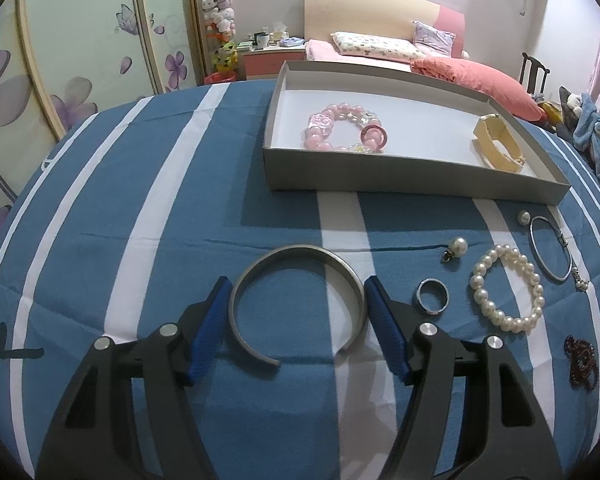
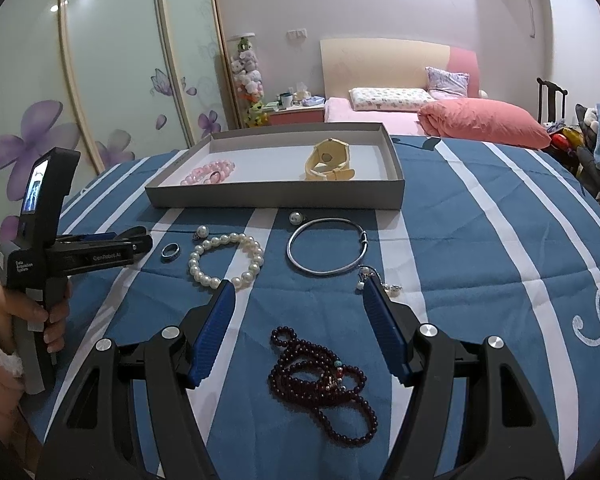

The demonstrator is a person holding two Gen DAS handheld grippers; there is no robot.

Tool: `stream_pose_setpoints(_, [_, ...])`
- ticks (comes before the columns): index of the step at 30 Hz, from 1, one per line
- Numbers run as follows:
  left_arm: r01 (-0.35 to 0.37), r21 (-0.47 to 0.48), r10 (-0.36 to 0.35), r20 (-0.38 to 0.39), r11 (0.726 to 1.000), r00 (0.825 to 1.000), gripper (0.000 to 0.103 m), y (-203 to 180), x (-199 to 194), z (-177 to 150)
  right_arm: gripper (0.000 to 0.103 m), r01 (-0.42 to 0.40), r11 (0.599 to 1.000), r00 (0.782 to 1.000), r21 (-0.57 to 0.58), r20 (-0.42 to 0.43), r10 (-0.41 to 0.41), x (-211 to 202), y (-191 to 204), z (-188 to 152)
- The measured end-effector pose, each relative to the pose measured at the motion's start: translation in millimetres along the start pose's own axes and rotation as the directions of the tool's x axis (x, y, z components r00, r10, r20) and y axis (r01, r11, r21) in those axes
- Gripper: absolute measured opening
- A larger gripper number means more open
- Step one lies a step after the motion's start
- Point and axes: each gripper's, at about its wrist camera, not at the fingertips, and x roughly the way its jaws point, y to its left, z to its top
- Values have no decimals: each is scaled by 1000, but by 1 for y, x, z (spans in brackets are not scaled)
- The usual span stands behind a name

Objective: Organize jewelry
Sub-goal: 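Move the left gripper to the silver cuff while the right gripper moves to the bead necklace, then grasp the dark red bead necklace with the right gripper and lift it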

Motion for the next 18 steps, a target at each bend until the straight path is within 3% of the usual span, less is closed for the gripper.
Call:
stream_pose_setpoints(9, [-18,-6,18,0,1000,1000,66,12,-5,-7,67,9,1000,1000,-14,-26,-10,-2,1,-3])
stream_pose_setpoints(18, [-33,-22,33,-2,999,999,66,28,-9,-14,67,11,1000,989,-26,-145,-15,8,-3,-14])
